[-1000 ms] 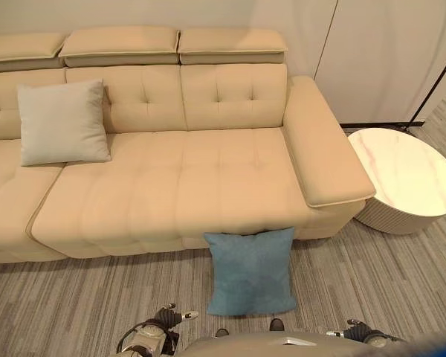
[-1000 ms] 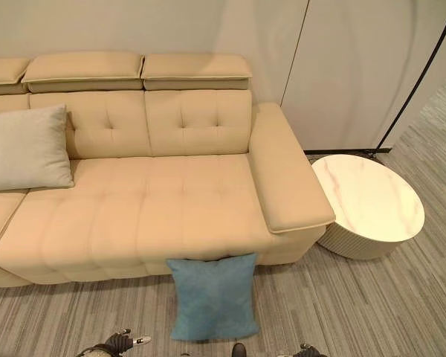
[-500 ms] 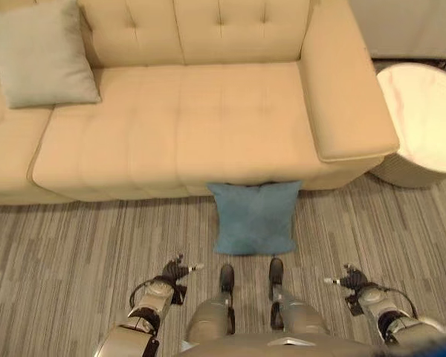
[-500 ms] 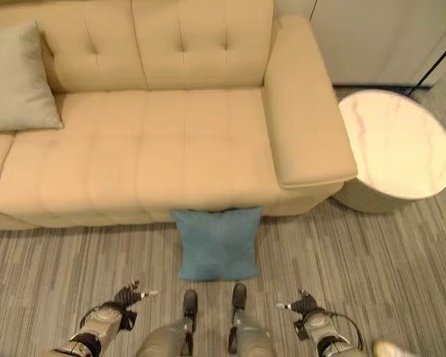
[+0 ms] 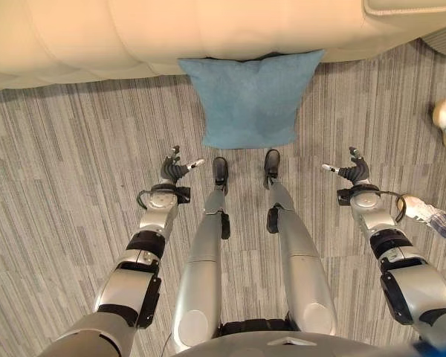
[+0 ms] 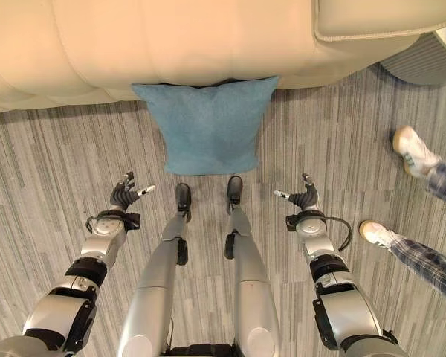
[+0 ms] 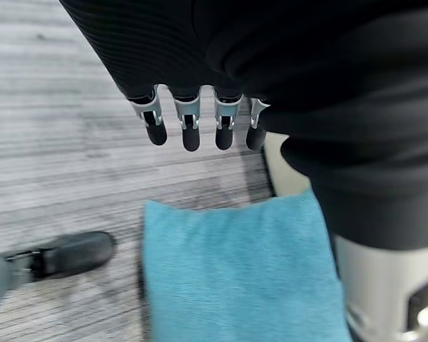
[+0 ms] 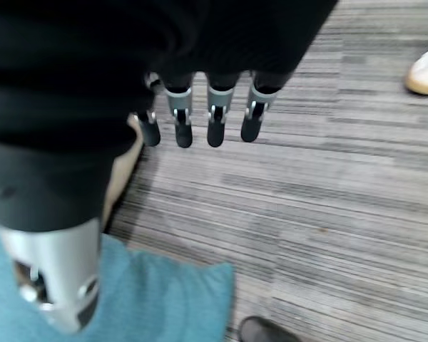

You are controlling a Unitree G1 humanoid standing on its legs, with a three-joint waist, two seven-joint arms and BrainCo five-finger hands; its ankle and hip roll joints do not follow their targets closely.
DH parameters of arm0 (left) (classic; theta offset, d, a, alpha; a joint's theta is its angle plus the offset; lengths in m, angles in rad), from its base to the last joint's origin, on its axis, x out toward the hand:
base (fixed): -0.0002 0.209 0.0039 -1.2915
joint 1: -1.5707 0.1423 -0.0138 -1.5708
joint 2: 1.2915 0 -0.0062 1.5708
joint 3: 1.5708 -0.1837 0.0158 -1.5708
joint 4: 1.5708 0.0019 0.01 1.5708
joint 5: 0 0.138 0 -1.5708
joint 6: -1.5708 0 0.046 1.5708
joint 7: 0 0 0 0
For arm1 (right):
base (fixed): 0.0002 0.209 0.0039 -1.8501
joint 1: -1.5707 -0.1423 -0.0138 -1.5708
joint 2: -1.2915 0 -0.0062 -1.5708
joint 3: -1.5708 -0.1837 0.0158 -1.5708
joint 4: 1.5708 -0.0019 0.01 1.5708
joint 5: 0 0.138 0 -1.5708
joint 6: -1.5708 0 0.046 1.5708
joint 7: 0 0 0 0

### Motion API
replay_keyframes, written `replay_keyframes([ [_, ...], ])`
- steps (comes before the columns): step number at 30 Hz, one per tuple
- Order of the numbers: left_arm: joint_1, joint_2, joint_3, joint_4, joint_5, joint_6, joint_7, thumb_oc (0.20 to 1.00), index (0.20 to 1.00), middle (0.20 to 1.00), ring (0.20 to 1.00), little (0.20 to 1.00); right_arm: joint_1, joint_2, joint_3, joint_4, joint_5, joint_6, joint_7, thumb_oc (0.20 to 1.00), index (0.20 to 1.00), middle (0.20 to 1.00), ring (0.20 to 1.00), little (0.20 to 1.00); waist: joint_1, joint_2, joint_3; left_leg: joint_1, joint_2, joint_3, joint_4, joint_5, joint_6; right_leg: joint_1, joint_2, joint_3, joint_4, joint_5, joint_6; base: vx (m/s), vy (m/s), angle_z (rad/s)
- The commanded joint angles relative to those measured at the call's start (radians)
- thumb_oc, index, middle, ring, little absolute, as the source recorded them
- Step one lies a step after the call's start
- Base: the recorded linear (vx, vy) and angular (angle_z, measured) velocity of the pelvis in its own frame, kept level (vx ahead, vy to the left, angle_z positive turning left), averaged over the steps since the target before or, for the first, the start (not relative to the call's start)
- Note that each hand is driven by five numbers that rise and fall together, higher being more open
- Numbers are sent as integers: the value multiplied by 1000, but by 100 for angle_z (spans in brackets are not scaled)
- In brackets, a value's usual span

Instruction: Pick up all the scattered cushions and arrange them neatly on the sofa.

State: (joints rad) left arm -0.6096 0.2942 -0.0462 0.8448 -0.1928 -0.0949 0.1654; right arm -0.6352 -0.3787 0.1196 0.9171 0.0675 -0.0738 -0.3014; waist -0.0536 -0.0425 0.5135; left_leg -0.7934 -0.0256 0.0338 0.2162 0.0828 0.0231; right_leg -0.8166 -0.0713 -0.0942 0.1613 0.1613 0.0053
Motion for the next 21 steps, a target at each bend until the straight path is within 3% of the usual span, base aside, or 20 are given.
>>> replay_keyframes([
  [1, 0, 36, 20, -17, -37, -21, 36, 1000, 1000, 1000, 1000, 1000, -3, -77, 18, -64, 23, -33, -56, 1000, 1000, 1000, 1000, 1000, -9, 36, -14, -72, -11, -80, 80, -101, -34, -11, -8, 32, 146, -57, 23, 0, 0, 0],
  [12, -210, 120, -24, -62, -48, -23, 92, 1000, 1000, 1000, 1000, 1000, -225, -139, 97, -119, 22, -50, -124, 1000, 1000, 1000, 1000, 1000, -28, 55, 6, -352, -29, -88, 214, -143, -18, -276, -8, 43, 269, -69, 33, 14, 7, 2],
  [21, -304, 111, -73, -94, -37, -13, 109, 1000, 1000, 1000, 1000, 1000, -341, -133, 165, -129, 24, -55, -135, 1000, 1000, 1000, 1000, 1000, -23, 68, 6, -427, -34, -95, 241, -149, -14, -360, -3, 48, 311, -91, 27, 0, 0, 0],
])
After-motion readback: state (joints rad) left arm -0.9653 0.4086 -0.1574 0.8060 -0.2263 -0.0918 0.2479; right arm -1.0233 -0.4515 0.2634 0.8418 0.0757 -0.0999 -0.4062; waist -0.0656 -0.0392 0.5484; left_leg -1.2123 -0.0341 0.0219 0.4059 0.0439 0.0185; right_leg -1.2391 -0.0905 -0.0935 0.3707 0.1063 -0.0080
